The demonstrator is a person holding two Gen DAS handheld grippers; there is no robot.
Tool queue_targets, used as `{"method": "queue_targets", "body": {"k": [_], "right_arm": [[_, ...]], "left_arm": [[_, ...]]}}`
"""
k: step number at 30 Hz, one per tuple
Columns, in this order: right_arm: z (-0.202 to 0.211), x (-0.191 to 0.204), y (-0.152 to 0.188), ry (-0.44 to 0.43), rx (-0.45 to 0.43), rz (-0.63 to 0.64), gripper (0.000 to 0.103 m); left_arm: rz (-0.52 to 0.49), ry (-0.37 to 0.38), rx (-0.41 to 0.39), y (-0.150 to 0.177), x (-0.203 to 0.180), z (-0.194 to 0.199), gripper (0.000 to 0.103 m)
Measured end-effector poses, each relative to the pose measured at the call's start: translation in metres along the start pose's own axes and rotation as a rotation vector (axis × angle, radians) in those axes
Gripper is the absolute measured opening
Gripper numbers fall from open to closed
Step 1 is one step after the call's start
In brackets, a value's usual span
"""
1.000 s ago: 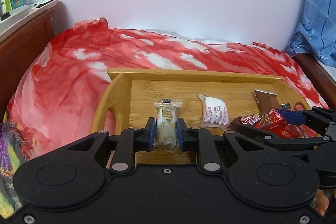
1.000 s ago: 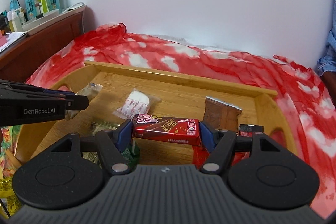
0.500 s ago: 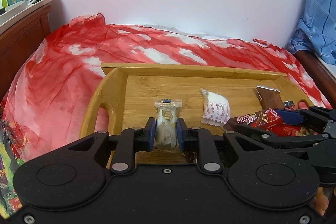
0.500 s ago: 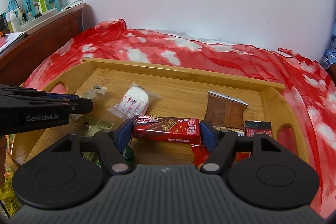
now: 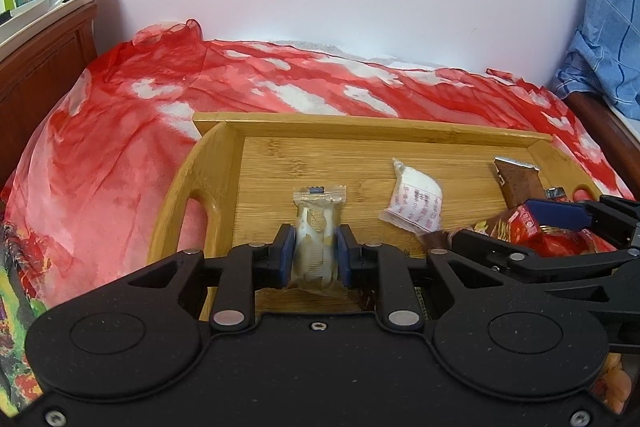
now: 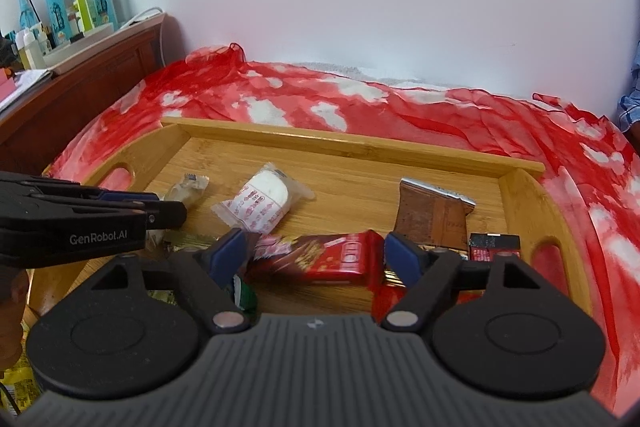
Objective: Organize snacks
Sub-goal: 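Open both tools to release the items on the tray and withdraw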
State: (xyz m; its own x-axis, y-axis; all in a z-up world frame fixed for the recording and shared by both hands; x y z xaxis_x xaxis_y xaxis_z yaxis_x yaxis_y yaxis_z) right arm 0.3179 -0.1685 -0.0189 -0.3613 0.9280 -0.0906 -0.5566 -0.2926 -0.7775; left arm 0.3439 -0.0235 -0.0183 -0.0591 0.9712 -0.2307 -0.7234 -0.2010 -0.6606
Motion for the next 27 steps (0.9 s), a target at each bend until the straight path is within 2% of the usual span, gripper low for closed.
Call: {"method": "queue_targets", "body": {"k": [2, 7, 9, 15, 21, 27], "right_arm": [[0.004, -0.001, -0.001, 0.003, -0.009, -0.006, 0.090], [0.015, -0.006, -0.005, 0.022, -0.031, -0.025, 0.093], [0.022, -0.008, -0.007, 0.046, -0.047, -0.025, 0.094], [0.046, -0.015, -0.008, 0.085, -0.100, -0.037, 0.103], [0.072, -0.019, -0.003, 0.096, -0.137, -0.060, 0.103], [0.097, -0.019, 0.008, 0.099, -0.160, -0.089, 0.103]], "left_arm": [[-0.004, -0.004, -0.001, -0.001, 0.000, 0.003, 0.027], [-0.012, -0.007, -0.021, -0.005, -0.003, 0.015, 0.044], [-0.014, -0.009, -0.030, -0.007, -0.004, 0.022, 0.055], [-0.025, -0.013, -0.072, -0.010, -0.006, 0.048, 0.075], [-0.047, -0.011, -0.101, -0.004, -0.009, 0.077, 0.084], [-0.031, 0.021, -0.105, 0.012, -0.009, 0.103, 0.092]]}}
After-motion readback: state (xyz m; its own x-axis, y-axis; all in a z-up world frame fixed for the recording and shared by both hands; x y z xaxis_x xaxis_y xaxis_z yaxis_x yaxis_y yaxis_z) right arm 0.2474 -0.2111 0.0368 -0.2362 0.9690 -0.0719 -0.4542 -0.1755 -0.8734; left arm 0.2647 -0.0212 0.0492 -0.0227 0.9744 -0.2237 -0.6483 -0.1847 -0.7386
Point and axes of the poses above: each gripper's, at about its wrist camera, not at the fingertips, and z roughly against the way its jaws point, x to its left, y to its underside, the point moved 8 cm from there along -z, roughly the way its jaws point, and after that the axes turned 13 degrees about z, right-handed, at the moved point
